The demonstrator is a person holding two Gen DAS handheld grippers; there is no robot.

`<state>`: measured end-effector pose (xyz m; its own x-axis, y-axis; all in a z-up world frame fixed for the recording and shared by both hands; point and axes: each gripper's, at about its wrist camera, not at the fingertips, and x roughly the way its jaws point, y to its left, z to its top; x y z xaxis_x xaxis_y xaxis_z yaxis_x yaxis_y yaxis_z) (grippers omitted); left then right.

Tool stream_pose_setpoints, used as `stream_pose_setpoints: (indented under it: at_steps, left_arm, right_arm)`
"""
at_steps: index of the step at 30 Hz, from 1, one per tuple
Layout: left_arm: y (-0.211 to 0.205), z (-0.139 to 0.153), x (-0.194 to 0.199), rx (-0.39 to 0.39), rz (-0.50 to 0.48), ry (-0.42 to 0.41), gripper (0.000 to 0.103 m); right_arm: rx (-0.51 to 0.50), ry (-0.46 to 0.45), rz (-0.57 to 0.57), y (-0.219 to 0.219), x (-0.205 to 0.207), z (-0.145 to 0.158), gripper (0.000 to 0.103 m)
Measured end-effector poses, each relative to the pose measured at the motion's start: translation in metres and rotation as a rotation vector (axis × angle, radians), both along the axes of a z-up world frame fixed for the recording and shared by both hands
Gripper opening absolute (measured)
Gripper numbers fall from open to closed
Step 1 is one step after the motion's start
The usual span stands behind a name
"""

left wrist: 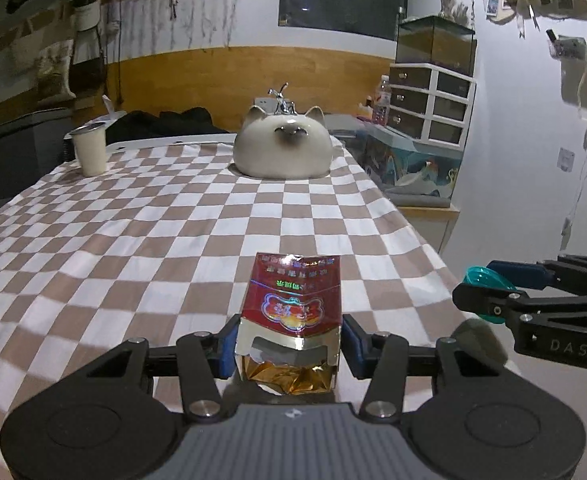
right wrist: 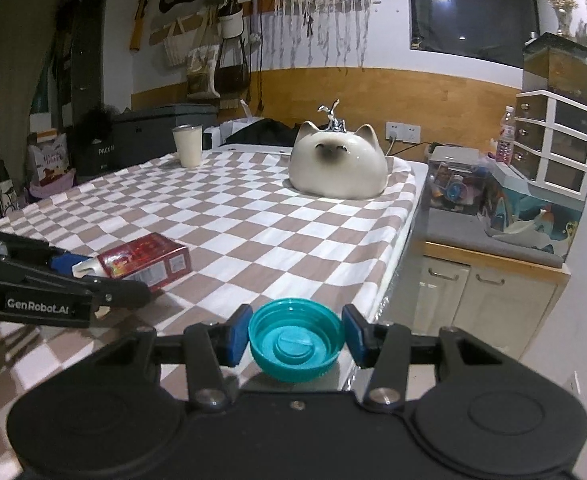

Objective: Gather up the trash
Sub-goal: 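Carry the red-and-gold wrapper and teal cap with both grippers over the floor bin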

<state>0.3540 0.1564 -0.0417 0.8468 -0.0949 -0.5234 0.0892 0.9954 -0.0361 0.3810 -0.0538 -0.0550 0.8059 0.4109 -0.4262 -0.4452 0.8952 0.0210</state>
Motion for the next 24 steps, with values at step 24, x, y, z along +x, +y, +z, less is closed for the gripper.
stream_pose_setpoints:
  at_steps: [24]
  left_arm:
    - [-0.074,0.020,-0.120,-0.003,0.000,-0.063,0.051]
  right_arm:
    - [0.084,-0.035,-0.056,-0.078,-0.126,0.017,0.050]
